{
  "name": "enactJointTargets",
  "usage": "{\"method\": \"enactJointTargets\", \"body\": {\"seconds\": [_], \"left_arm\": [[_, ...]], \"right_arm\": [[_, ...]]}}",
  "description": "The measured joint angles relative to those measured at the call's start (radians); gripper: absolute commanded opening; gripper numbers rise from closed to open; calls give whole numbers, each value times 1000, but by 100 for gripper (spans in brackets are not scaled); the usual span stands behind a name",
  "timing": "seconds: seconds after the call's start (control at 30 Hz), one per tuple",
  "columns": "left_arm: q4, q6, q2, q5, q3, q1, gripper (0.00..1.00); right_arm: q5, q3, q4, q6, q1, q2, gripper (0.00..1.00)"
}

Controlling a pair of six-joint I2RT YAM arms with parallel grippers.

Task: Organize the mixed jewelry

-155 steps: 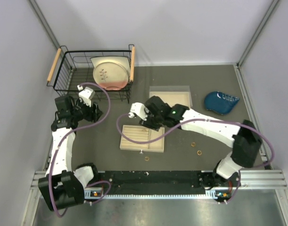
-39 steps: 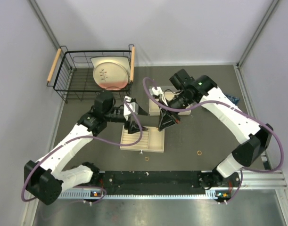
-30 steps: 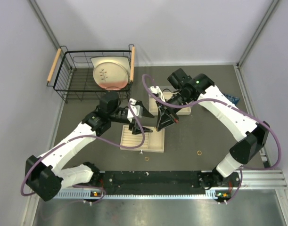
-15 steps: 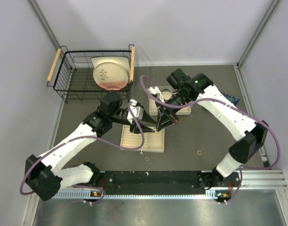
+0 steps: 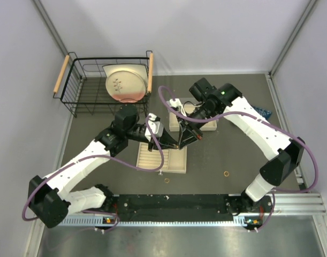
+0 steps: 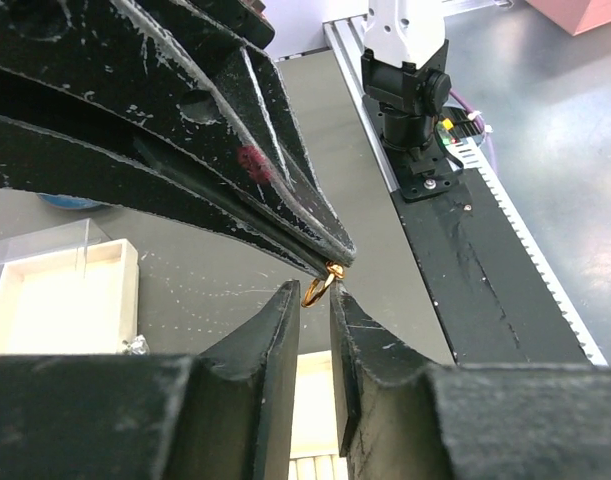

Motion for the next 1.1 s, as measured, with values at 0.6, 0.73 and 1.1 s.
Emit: {"method": "enactJointTargets", "body": {"seconds": [0.6, 0.73, 1.1], "left_arm": [[-14, -23, -7, -27, 0, -3, 0], [-15, -41, -7, -85, -2, -2, 0], [26, -130, -11, -143, -2, -4, 0]], "right_arm": [[53, 13, 3, 56, 0, 0, 37], [117, 13, 34, 100, 5, -12, 41], [371, -21, 181, 194, 27, -120, 40]]}}
